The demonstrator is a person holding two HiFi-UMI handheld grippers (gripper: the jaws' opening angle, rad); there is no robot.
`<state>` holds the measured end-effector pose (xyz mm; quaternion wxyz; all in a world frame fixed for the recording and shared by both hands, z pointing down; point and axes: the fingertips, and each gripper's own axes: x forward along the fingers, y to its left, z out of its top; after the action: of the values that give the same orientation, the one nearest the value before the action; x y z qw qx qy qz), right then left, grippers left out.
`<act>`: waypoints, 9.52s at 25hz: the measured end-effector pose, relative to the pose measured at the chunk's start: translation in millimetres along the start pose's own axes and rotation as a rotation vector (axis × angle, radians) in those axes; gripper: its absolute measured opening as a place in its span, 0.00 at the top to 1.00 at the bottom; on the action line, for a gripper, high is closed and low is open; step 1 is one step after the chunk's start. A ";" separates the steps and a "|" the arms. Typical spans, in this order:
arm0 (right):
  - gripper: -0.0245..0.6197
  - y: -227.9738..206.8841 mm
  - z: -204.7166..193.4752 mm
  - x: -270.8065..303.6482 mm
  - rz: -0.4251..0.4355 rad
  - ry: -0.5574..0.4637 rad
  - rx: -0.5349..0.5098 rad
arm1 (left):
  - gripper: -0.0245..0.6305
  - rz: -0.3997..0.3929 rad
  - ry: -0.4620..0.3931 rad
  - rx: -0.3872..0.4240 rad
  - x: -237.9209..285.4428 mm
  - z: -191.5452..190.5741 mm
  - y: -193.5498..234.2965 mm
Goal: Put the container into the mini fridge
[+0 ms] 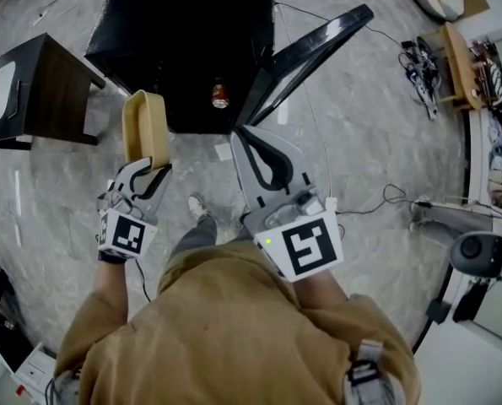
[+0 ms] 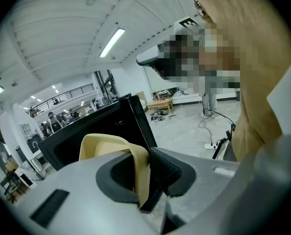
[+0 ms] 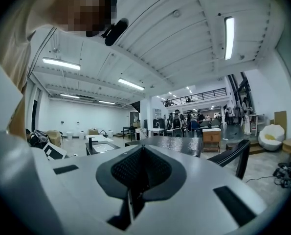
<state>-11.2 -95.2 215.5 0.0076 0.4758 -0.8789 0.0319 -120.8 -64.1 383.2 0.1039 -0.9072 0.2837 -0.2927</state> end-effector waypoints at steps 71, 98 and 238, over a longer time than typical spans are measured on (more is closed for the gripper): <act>0.96 -23.1 -220.7 110.9 -0.012 0.234 0.128 | 0.85 -0.265 0.286 0.284 231.2 -208.5 70.0; 0.96 -42.0 -241.7 125.5 -0.044 0.237 0.190 | 0.85 -0.282 0.351 0.293 288.2 -225.4 99.4; 0.96 1.7 -71.3 52.8 0.066 0.056 0.078 | 0.96 0.333 -0.129 -0.366 54.8 -22.1 104.4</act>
<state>-42.8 -133.9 288.8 0.0126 0.4455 -0.8917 0.0797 -144.7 -181.5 389.9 0.0024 -0.8684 0.4703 -0.1571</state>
